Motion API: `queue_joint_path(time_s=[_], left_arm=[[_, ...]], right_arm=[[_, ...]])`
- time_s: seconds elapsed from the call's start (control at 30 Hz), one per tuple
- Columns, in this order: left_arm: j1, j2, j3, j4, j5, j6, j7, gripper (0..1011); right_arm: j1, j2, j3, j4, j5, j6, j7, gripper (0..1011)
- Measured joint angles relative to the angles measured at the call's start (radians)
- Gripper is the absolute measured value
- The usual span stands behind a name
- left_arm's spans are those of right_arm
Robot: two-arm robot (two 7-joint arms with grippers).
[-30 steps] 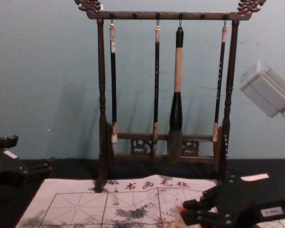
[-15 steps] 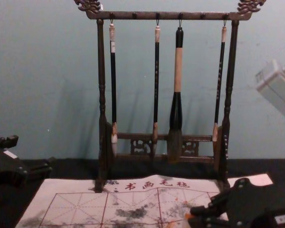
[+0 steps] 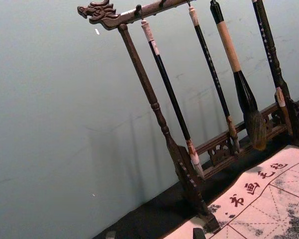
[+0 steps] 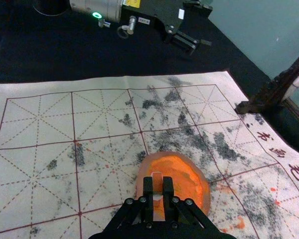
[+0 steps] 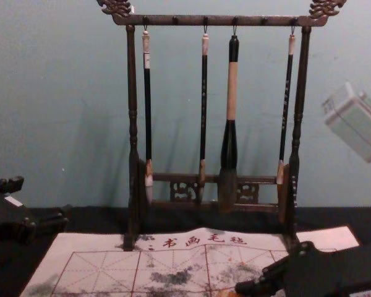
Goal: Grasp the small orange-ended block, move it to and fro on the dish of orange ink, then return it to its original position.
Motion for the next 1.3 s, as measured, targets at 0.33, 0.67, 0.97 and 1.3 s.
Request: queue_joint_path(time_s=[0.33,0.67,0.97,1.3], left_arm=[[0.000,0.000,0.000,0.000,0.000,0.000,0.000,1001],[0.000,0.000,0.000,0.000,0.000,0.000,0.000,1001],[0.000,0.000,0.000,0.000,0.000,0.000,0.000,1002],[0.000,0.000,0.000,0.000,0.000,0.000,0.000,1001]], right_arm=[[0.015,-0.016,-0.019,0.006,-0.001,-0.003,0.006,81],[0.033,-0.032,-0.033,0.025,-0.008,-0.004,0.006,82],[0.050,-0.050,-0.037,0.055,-0.016,-0.004,-0.001,82],[0.056,-0.057,-0.027,0.074,-0.013,-0.004,-0.011,82]])
